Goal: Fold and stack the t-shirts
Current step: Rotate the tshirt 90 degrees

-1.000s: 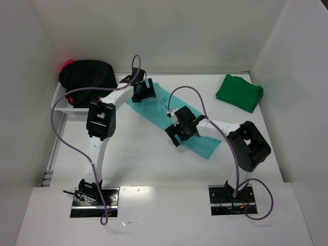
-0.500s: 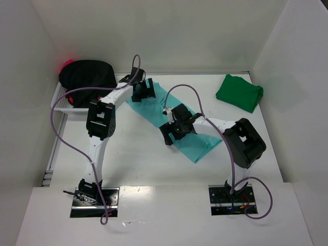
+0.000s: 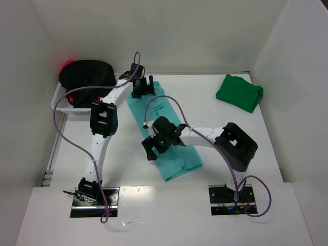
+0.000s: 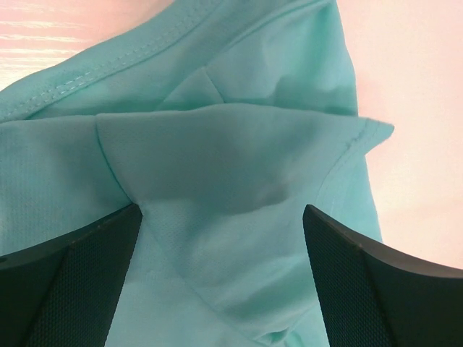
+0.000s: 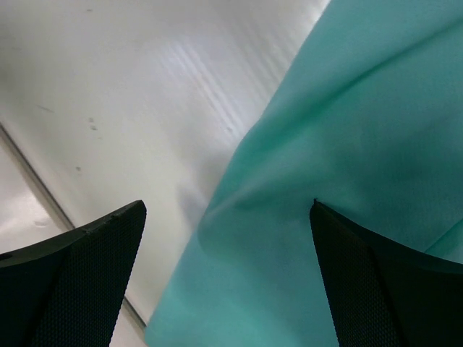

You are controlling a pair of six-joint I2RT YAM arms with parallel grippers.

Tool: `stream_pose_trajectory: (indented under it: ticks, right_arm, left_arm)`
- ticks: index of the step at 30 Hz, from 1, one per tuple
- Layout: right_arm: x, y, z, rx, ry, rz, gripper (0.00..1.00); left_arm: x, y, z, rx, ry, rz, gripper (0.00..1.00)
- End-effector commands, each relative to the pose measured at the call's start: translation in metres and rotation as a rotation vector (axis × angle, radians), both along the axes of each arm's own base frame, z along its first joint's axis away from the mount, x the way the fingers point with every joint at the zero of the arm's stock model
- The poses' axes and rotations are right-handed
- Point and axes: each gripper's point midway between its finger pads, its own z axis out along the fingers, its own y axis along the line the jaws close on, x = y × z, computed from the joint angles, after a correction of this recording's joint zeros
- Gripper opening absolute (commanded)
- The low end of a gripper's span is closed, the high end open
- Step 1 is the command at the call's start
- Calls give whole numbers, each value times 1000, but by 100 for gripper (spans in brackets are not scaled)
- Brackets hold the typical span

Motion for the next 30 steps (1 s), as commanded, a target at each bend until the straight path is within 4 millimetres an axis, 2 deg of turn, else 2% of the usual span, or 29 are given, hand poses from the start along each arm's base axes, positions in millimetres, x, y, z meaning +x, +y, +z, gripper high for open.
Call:
stream_pose_trajectory:
  ticks: [1,4,6,7,10,11,12,14,15,16,18,19,21,22,23,25,26,27,28,29,30]
  right_arm:
    - [-28,10,-17,-9,107,21,100]
    - [-29,14,-14,-2,107,23,100]
    - [-27,15,-10,4,94,19,100]
    - [-26,16,-7,12,87,19,100]
    - [-21,24,6,55,63,12,100]
    - [-19,28,9,74,60,1,100]
    - [-17,31,15,94,52,-5,100]
    - [-15,37,23,130,43,-7,100]
    - [-15,37,23,132,50,-16,100]
    - [-14,39,24,139,45,-15,100]
    - [-13,38,25,136,44,-28,100]
    - [-10,38,29,141,28,-36,100]
    - [1,32,42,125,-30,-83,100]
    - [7,31,53,128,-65,-106,100]
    - [18,27,78,148,-136,-148,100]
    - [25,15,103,156,-210,-190,100]
    - [30,11,123,177,-256,-222,100]
    - [39,-3,157,219,-328,-293,100]
    - [40,-11,173,236,-360,-320,100]
    - [48,-21,195,278,-391,-374,100]
    - [54,-40,229,347,-435,-435,100]
  left_arm:
    - [-10,-10,-13,-19,47,-80,100]
    - [-8,-27,-6,-59,29,-131,100]
    - [-12,-47,-9,-83,28,-185,100]
    - [-8,-55,1,-94,5,-201,100]
    - [-17,-78,-7,-102,38,-254,100]
    - [-10,-87,10,-114,-9,-267,100]
    - [-13,-95,-3,-115,14,-282,100]
    - [-17,-100,-2,-113,24,-291,100]
    - [-16,-101,-13,-111,32,-291,100]
    - [-11,-103,7,-124,-17,-293,100]
    - [-13,-103,4,-129,-2,-290,100]
    - [-13,-97,1,-100,5,-269,100]
    - [-4,-87,22,-46,-60,-239,100]
    - [-5,-86,28,-45,-61,-238,100]
    - [-3,-81,44,-50,-81,-229,100]
    - [-2,-74,62,-53,-101,-218,100]
    - [2,-65,82,-43,-140,-204,100]
    - [2,-61,95,-31,-162,-189,100]
    - [1,-58,107,-25,-177,-181,100]
    - [-1,-56,136,-24,-229,-180,100]
    - [-2,-54,152,-24,-257,-185,100]
